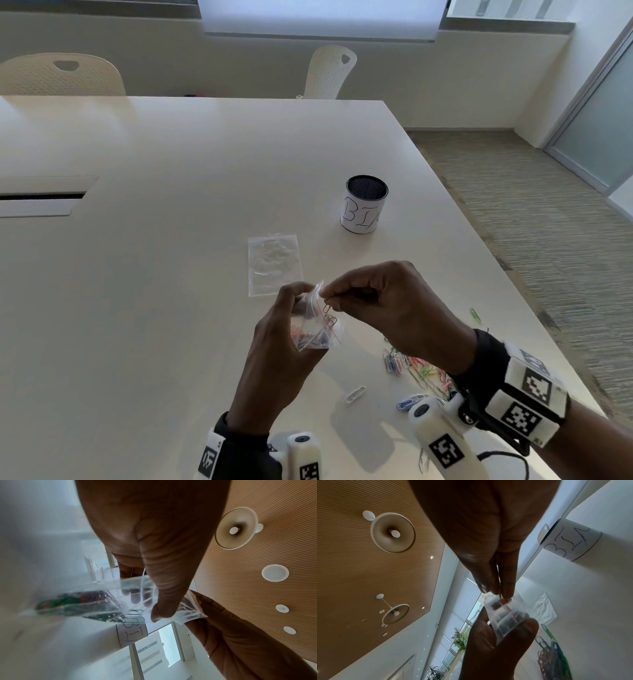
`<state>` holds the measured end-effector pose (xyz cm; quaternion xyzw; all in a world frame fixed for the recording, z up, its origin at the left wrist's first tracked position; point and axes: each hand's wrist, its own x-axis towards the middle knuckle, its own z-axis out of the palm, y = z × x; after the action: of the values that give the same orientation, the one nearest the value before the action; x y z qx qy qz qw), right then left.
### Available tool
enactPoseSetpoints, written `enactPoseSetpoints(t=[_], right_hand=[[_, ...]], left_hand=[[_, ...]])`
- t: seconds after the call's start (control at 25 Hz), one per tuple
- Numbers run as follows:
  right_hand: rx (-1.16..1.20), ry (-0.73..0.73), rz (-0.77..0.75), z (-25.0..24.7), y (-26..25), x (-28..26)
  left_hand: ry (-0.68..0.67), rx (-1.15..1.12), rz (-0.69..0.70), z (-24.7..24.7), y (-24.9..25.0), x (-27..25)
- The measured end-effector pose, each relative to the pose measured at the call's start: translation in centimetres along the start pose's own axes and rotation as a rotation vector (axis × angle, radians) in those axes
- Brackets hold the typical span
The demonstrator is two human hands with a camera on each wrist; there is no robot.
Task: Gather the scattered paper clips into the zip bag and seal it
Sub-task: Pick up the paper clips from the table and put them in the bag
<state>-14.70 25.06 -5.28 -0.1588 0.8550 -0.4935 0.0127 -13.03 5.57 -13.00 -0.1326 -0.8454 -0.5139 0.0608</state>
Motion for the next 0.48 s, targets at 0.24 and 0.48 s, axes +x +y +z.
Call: enactPoseSetpoints(t=[0.24, 0.48], right_hand=[[0.065, -0.013, 0.029, -0.7, 0.1, -0.1], [-0.012, 0.048, -0.032, -1.6, 0.1, -0.1]], left_hand=[[-0.013, -0.008, 0.000, 0.1, 0.1, 0.1], [-0.023, -0.031, -0.002, 0.1, 0.2, 0.0]])
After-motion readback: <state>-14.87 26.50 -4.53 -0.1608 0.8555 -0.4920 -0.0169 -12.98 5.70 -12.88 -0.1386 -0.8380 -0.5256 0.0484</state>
